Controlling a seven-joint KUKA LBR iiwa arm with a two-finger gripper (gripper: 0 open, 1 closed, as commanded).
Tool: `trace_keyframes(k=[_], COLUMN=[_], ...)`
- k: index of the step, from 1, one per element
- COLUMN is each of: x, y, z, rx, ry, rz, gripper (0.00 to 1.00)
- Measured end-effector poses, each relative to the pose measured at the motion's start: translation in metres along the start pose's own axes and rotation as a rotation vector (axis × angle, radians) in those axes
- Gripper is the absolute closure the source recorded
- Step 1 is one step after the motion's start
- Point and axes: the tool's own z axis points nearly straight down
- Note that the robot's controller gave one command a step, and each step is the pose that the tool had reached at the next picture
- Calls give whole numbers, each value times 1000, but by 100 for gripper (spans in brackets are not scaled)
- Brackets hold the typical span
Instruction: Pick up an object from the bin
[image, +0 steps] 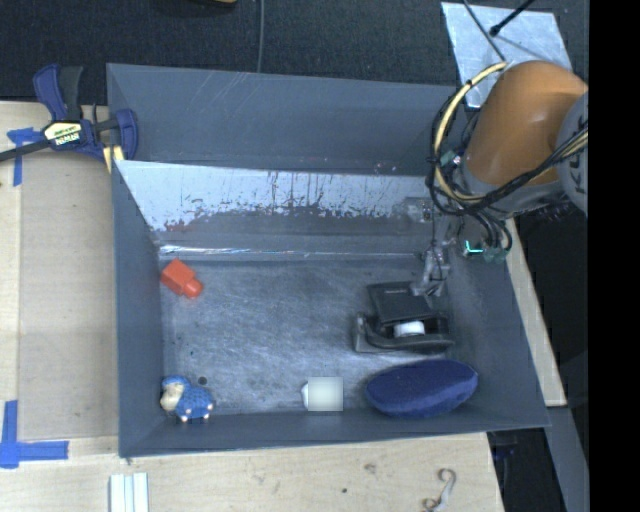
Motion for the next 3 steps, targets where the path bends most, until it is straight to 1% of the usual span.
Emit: trace_keyframes(k=[1,2,3], x=[17,22,30], y=[5,12,20], z=[69,73,74], rx=[3,2,5], ry=[-20,-20,-22], rz=[-651,-822,-1033], gripper=[0,0,0])
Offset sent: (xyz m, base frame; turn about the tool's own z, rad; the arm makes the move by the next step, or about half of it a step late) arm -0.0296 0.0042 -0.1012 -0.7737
